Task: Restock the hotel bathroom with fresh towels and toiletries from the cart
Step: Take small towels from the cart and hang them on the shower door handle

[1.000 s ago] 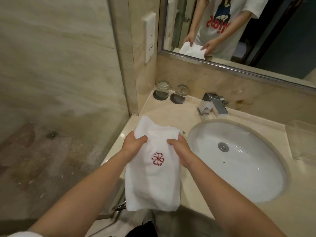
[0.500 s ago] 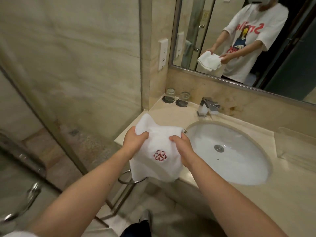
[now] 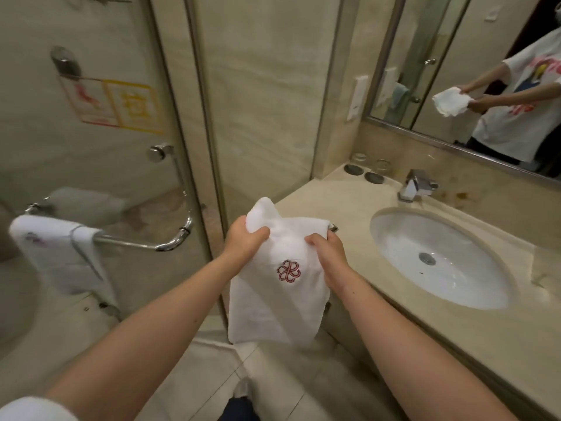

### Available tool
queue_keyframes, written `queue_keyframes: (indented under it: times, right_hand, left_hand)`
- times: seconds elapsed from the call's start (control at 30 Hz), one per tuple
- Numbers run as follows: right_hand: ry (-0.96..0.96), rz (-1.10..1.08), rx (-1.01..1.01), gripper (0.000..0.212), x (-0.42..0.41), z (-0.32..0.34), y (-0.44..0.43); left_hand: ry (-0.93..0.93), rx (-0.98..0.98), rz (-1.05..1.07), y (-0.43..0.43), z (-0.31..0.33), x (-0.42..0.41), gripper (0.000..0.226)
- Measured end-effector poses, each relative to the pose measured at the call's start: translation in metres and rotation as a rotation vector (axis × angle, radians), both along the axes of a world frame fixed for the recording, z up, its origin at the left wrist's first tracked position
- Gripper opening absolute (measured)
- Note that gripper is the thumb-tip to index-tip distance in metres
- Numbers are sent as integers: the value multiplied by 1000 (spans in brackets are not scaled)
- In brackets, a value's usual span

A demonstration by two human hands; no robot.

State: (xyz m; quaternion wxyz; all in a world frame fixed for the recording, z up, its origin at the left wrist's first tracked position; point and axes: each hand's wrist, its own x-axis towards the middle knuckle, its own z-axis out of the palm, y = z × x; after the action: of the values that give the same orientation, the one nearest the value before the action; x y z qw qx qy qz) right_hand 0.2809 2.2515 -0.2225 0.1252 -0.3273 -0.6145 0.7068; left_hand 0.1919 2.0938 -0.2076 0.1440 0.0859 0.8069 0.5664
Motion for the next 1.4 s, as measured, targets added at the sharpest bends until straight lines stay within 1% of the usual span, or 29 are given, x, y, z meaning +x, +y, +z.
queue_keyframes:
  times: [0.03, 0.1, 0.2, 0.23, 0.33, 0.4, 0.5, 0.6, 0.7, 0.77, 0.9, 1.0, 1.23, 1.4]
  right_hand:
    - [-2, 16, -5, 16, -1, -1, -11]
    - [-2, 47, -15, 17, -4, -1, -34]
    - [7, 64, -19, 20, -10, -3, -65]
    - [9, 75, -23, 21, -13, -2, -76]
    - [9, 102, -49, 20, -22, 1, -111]
    - [21, 114, -55, 20, -33, 4, -135]
    - [59, 128, -40, 21, -56, 7, -177]
    - [129, 126, -53, 24, -82, 11, -222]
    - [169, 109, -50, 21, -104, 18, -261]
    - [190, 100, -19, 20, -121, 21, -281]
    - [189, 67, 72, 23, -151, 23, -308]
    - [183, 43, 108, 26, -164, 20, -324]
    - [65, -25, 298, 22, -180, 3, -345]
    - [-22, -17, 354, 25, -195, -2, -344]
  left_hand:
    - [1, -11, 8, -13, 0, 1, 43]
    - [-4, -2, 39, -39, -1, 3, 44]
    - [-23, 28, 104, -71, 2, 6, 34]
    - [-21, 27, 117, -81, 1, 5, 35]
    - [-19, 26, 151, -115, 3, 1, 48]
    - [-17, 31, 181, -140, 4, -5, 50]
    - [5, 25, 212, -182, 5, -22, 43]
    - [46, 13, 226, -225, 12, -47, 42]
    - [88, 12, 229, -261, 15, -75, 36]
    - [126, 12, 215, -282, 16, -96, 30]
    - [145, 35, 153, -312, 16, -133, 29]
    - [108, 56, 93, -329, 8, -150, 35]
    - [34, 14, -18, -350, -20, -182, 37]
    - [6, -41, -56, -346, -31, -201, 40]
